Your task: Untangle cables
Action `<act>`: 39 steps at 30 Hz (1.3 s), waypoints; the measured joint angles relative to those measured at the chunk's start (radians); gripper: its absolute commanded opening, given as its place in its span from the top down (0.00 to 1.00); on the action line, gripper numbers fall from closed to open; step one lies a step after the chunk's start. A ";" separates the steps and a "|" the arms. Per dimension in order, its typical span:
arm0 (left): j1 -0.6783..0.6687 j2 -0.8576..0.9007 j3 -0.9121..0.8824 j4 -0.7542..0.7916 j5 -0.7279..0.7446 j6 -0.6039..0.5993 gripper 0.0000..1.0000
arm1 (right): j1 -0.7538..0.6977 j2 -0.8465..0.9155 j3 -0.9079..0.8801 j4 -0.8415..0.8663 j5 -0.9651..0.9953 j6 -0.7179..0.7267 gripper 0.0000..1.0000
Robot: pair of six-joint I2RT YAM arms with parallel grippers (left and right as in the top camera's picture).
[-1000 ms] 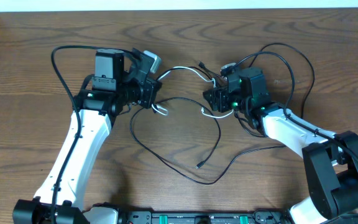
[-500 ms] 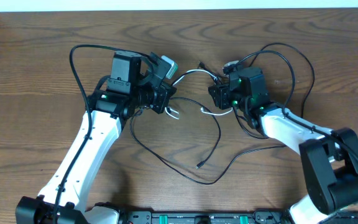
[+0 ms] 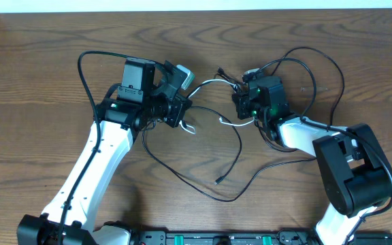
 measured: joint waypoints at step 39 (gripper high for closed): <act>0.000 0.000 0.000 0.049 -0.091 -0.011 0.16 | -0.180 -0.330 -0.001 0.048 -0.700 -0.257 0.99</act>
